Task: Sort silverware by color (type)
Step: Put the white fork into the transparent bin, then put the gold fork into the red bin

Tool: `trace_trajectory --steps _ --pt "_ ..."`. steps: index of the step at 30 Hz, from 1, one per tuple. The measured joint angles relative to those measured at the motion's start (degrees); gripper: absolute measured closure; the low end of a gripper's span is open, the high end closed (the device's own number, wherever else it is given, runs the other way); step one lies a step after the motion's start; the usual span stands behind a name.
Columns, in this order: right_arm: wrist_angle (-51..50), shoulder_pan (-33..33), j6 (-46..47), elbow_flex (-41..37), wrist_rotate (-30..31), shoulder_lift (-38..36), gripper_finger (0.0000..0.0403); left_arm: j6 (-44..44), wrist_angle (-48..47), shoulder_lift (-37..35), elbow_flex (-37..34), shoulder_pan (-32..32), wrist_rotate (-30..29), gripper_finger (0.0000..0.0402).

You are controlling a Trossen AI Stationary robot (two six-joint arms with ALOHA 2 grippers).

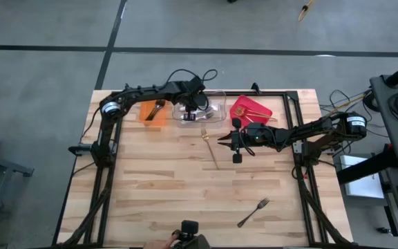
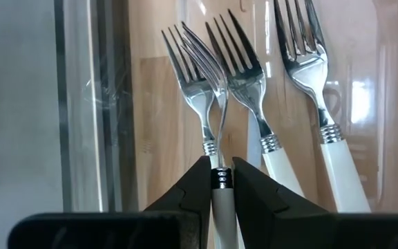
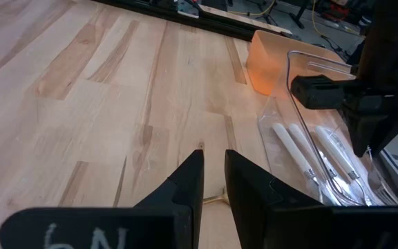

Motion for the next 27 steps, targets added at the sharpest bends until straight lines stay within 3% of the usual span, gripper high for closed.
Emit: trace_trajectory --steps 11,21,27 --pt "0.0 0.0 -0.03 0.0 -0.02 0.0 0.0351 0.0 -0.03 0.27 0.0 0.0 0.0 0.0359" --pt "-0.15 0.0 -0.05 0.0 -0.01 0.0 0.0351 -1.31 -0.12 0.26 0.0 0.0 0.0 0.029" --pt "-0.17 0.0 0.05 0.0 0.0 0.0 0.0351 -2.99 -2.0 -1.92 0.04 -1.68 0.42 0.0276"
